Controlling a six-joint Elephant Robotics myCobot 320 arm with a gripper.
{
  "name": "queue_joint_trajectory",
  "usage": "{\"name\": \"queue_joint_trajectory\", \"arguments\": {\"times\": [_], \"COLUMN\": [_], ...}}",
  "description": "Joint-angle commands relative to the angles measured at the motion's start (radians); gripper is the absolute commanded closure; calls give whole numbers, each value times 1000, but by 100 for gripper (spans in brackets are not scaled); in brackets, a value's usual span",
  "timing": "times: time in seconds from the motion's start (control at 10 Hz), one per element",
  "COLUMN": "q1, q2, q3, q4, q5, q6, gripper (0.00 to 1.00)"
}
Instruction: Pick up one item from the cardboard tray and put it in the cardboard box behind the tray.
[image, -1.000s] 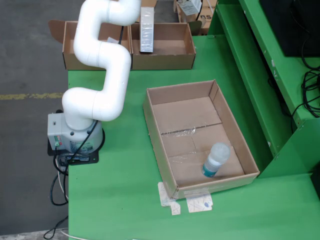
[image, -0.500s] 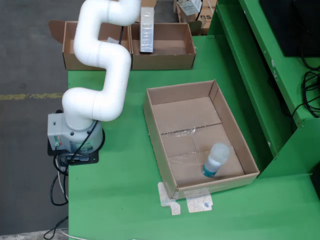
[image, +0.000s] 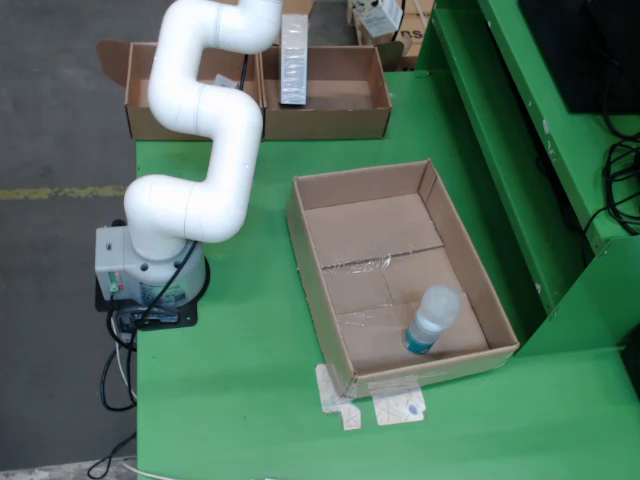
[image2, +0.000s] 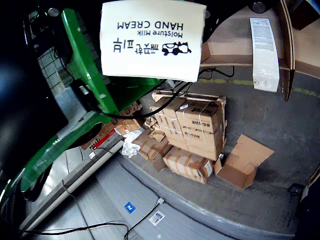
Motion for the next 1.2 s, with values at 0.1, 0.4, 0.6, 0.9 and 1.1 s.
{"name": "queue_joint_trajectory", "arguments": {"times": [0.1, 0.4, 0.6, 0.9, 1.1], "q1": [-7, -24, -32, -30, -29], "q2": [-55, -146, -179, -220, -230], "q3": [29, 29, 29, 29, 29], "q4": [13, 13, 13, 13, 13], "q5": [-10, -10, -10, -10, -10], "q6": [0, 1, 1, 1, 1], "gripper": [100, 100, 100, 100, 100]}}
